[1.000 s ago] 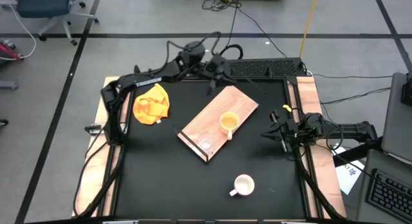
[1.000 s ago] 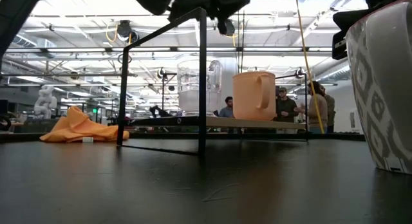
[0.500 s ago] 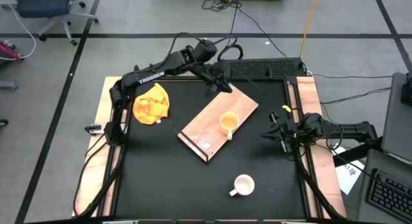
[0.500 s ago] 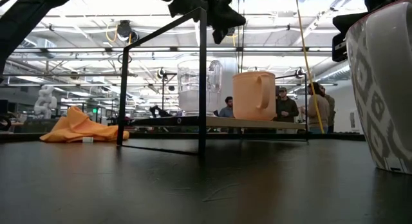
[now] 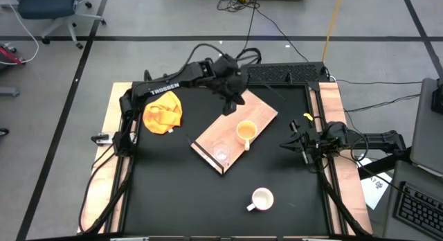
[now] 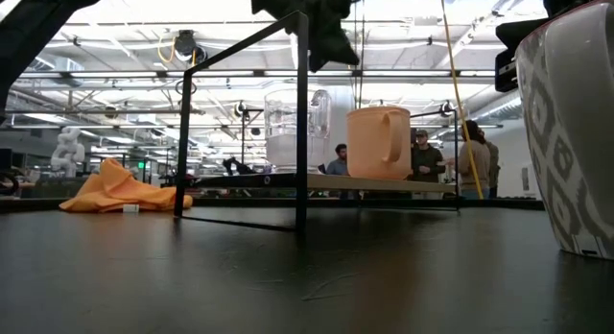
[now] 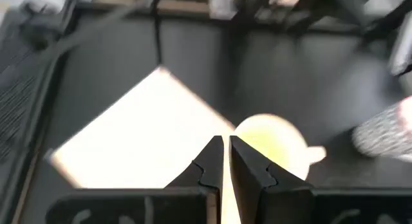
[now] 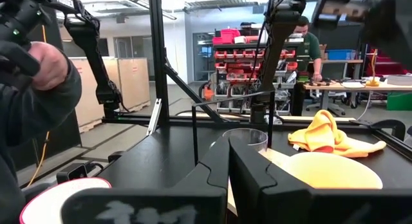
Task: Stack small to large cups/mugs on shelf
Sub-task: Put the orange mug on the shelf
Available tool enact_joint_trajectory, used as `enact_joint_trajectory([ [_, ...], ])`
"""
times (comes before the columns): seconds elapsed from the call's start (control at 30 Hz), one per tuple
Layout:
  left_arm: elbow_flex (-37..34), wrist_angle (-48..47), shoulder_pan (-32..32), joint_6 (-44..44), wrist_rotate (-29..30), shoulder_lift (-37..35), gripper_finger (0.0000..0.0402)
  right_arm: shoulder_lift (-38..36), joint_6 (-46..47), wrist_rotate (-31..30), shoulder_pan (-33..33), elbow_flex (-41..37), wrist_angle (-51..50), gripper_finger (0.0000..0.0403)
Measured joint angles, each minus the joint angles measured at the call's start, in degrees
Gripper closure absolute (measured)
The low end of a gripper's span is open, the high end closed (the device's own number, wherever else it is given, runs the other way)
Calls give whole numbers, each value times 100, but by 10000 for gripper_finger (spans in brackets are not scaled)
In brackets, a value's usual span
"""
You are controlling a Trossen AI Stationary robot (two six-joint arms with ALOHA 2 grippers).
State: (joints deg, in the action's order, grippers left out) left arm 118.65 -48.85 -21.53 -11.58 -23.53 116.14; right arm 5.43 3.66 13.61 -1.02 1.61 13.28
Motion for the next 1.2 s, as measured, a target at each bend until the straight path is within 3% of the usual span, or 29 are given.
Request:
enact_joint_trajectory([
  [0.13, 0, -350, 87, -34, 425, 0, 376, 0, -2, 0, 0, 0, 0, 403],
  [0.83, 1, -401, 537, -146, 468, 255, 376, 41, -9, 0, 0, 0, -11, 403],
  [1.2, 0, -514, 749, -259, 802, 288, 376, 177, -7, 0, -1, 0, -10, 403],
])
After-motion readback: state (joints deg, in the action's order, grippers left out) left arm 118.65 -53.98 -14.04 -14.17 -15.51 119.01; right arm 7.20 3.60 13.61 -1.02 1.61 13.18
